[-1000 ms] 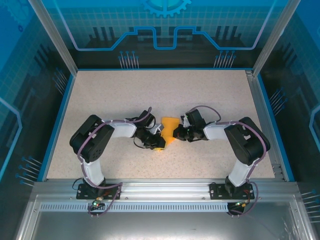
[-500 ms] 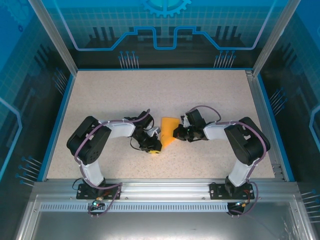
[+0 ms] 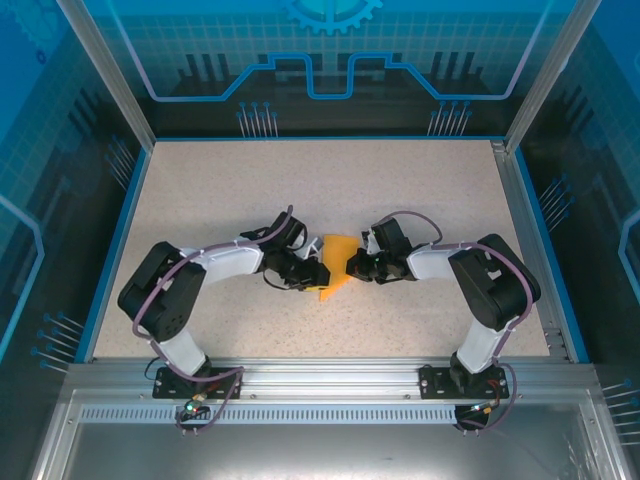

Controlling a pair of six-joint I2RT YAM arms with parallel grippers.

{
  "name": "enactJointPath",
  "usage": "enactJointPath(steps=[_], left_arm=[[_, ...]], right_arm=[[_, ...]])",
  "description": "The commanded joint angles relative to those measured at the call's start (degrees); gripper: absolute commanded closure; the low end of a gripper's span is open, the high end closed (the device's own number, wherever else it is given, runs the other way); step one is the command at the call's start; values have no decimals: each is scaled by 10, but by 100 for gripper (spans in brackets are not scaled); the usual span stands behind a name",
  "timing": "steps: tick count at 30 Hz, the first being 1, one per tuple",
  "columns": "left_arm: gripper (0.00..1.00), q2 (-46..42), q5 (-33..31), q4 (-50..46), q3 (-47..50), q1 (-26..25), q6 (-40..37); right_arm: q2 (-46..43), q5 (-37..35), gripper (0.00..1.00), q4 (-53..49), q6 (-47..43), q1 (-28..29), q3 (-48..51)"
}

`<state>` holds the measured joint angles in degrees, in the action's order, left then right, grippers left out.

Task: Fold a paper plane with a square sheet of paper (pick it up from the middle)
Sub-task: Third fold the triangle at the center of the table.

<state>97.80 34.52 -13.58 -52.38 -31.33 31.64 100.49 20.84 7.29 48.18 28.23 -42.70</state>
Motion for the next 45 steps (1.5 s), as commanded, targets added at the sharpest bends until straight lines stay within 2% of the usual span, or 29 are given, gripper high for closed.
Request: enactJointPath(steps=[1, 5, 13, 19, 24, 29, 34, 38, 45], left_arm=[[74, 36, 10, 30, -24, 5, 16], [75, 75, 3, 30, -35, 5, 5], [83, 96, -98, -46, -33, 5, -51], [84, 104, -96, -35, -22, 4, -49], [84, 100, -96, -33, -20, 4, -47], [84, 99, -90, -22, -17, 5, -37], [84, 106, -87, -22, -20, 4, -37], [84, 112, -89, -25, -19, 4, -44], [84, 114, -97, -29, -14, 5, -50]], right_arm=[[26, -60, 98, -51, 5, -2, 24], [20, -55, 97, -47, 7, -1, 21], [-42, -46, 95, -54, -3, -2, -9], [-93, -37, 94, -41, -8, 21, 3], [-71, -42, 98, -11, 21, 61, 14], [-51, -59, 99, 42, 63, 77, 43], [-13, -22, 99, 98, 62, 77, 48], [0, -33, 99, 91, 57, 64, 58], [-26, -28, 99, 86, 52, 25, 82]])
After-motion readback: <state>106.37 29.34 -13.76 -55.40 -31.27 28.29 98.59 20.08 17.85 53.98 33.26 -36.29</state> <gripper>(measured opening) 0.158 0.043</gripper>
